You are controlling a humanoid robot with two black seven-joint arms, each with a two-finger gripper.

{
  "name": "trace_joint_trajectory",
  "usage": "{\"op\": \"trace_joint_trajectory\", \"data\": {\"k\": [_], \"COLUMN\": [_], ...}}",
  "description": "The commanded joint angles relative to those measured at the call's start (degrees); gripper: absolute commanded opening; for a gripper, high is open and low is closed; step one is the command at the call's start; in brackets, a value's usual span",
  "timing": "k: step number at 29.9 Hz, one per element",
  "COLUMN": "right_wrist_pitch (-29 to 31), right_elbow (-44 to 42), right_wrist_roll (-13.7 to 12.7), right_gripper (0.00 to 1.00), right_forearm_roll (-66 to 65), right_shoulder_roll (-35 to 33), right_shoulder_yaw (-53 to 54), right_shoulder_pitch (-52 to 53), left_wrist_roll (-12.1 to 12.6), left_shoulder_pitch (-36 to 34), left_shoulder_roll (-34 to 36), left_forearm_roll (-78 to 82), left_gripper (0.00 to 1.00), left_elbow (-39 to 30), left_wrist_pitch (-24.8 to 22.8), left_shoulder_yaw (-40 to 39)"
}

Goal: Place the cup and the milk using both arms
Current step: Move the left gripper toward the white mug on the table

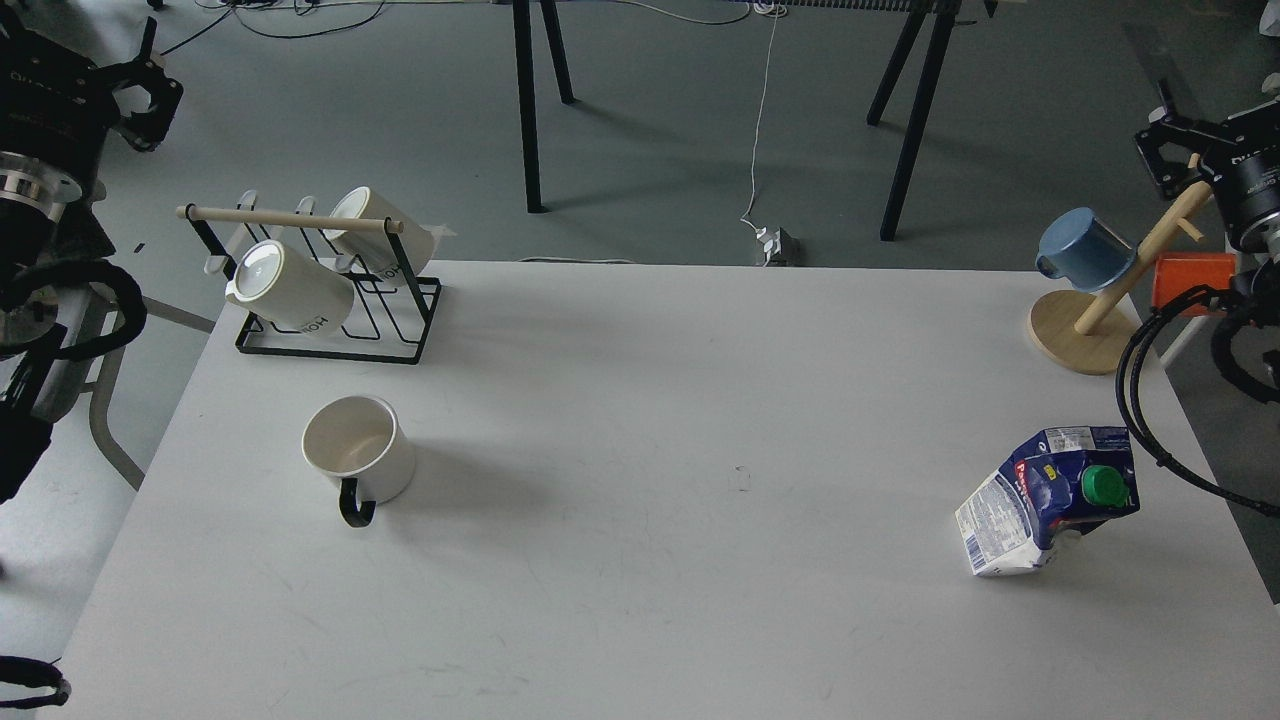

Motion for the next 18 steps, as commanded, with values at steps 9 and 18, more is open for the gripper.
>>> {"op": "trace_joint_trajectory", "data": {"k": [9, 18], "right_wrist_pitch": [0.0, 0.0], "right_elbow": [1.7, 1.9], "right_wrist_roll": [-0.4, 0.0], "right_gripper": [0.99, 0.99], "right_forearm_roll": [0.0, 0.0], "right_shoulder_roll": [-0.2, -1.6], "right_shoulder_yaw": [-1.9, -1.9], "right_shoulder_pitch": [1.0, 0.8], "left_wrist_roll": [0.1, -2.6], "left_shoulder_pitch": [0.2, 5.9], "left_shoulder_roll": [2.8, 12.7], "left_forearm_roll": [-0.4, 20.8], "left_gripper": [1.00, 0.90], "left_elbow": [-1.6, -15.3], "left_wrist_pitch": [-5.1, -9.9], "left_shoulder_yaw": [-0.1, 0.9]}}
